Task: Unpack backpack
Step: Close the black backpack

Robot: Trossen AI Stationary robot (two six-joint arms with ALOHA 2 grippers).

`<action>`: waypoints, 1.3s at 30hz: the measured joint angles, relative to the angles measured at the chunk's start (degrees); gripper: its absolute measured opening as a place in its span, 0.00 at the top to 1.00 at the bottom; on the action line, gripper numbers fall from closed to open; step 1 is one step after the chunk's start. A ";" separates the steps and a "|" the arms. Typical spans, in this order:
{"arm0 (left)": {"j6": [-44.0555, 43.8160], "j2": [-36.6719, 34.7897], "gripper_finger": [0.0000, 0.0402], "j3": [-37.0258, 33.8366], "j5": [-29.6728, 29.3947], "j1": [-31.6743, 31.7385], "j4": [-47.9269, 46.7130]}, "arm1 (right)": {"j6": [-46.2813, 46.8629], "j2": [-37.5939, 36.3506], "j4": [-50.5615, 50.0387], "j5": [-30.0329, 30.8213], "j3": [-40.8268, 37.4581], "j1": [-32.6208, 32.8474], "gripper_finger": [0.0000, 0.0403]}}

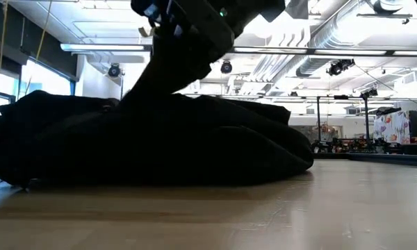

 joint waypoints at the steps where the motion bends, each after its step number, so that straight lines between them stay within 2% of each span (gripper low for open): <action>1: 0.48 0.00 1.00 0.00 -0.04 0.21 0.02 | 0.58 0.01 0.22 -0.03 0.00 0.00 0.91; 3: 1.60 0.00 1.00 0.00 -0.10 0.58 0.13 | 1.15 -0.10 1.63 -0.66 0.00 -0.01 0.97; 10: 8.80 0.00 1.00 0.00 0.24 1.28 1.03 | 5.52 -0.70 2.50 -1.52 -0.02 0.00 1.00; 13: 11.29 0.02 0.98 0.00 -1.80 1.25 0.80 | 7.38 -2.26 2.54 -3.42 -0.02 0.00 1.00; 18: 15.19 0.02 0.86 0.00 -6.29 1.28 0.30 | 10.34 -5.10 1.04 -5.77 -0.02 0.00 1.00; 23: 18.60 0.04 0.71 0.08 -14.58 1.28 -0.10 | 13.81 -7.95 -0.17 -6.02 -0.02 0.00 1.00; 28: 21.96 0.04 0.62 2.34 -16.00 1.28 -0.25 | 15.98 -10.27 -0.25 -6.19 -0.04 0.00 1.00; 31: 26.68 0.04 0.62 6.06 -16.40 1.25 -1.73 | 16.03 -10.46 -0.32 -6.38 -0.04 -0.05 1.00; 35: 29.08 -0.02 0.68 9.35 -17.09 1.44 -8.86 | 17.53 -10.46 -0.95 -7.51 -0.04 -0.39 1.00; 37: 27.58 0.11 0.71 9.00 -18.06 2.11 -12.12 | 17.72 -10.46 -1.32 -7.54 -0.04 -0.43 1.00; 39: 21.34 0.09 0.71 8.94 -18.61 3.49 -16.62 | 17.32 -10.46 -1.37 -7.77 -0.04 -0.54 1.00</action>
